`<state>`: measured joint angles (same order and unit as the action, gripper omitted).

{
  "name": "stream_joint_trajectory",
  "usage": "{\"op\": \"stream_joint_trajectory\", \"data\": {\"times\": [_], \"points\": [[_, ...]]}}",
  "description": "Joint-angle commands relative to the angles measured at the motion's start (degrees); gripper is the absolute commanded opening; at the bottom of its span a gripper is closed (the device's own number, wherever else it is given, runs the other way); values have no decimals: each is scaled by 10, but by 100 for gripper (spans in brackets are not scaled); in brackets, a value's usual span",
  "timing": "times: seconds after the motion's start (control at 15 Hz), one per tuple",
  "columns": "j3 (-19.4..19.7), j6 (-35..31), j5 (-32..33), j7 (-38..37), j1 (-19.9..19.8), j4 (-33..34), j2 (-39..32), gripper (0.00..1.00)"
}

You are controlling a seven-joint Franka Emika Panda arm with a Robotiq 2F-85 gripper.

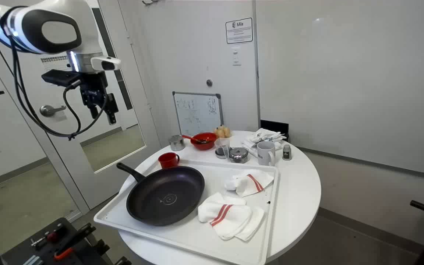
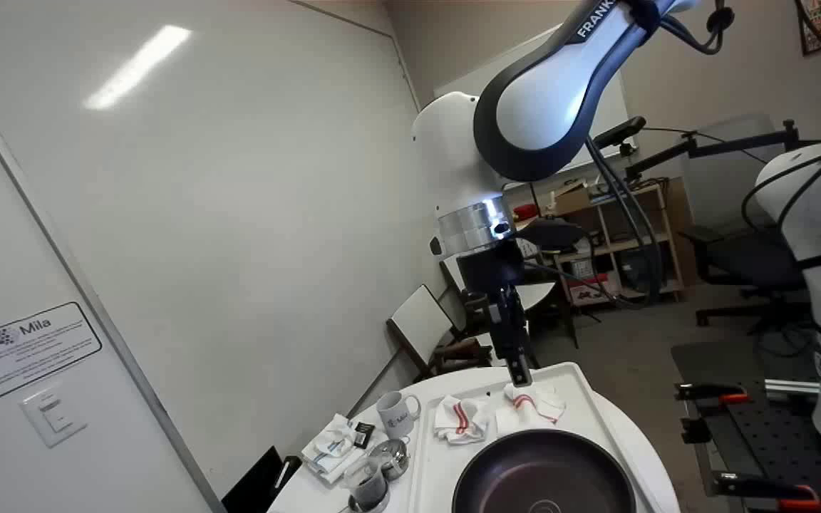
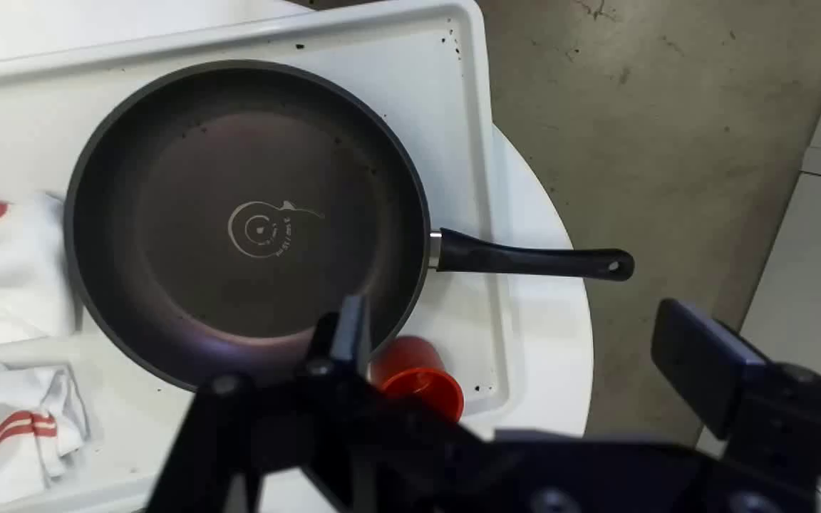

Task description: Use the towel to wipe the pan

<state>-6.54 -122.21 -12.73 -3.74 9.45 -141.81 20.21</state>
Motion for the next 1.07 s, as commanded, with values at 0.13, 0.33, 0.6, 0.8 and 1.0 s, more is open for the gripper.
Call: {"op": "stream_joint_trajectory", "data": {"times": [0.13,0.33,0.6,0.8,1.0], "points": [[-2,1,-1,1,-3,1,0,100],[-2,1,-1,1,-3,1,0,100],[-1,0,0,-1,-5,1,0,100],[6,0,-4,1,-12,3,-3,100],[23,4,-10,0,-28,11,-12,100]]}}
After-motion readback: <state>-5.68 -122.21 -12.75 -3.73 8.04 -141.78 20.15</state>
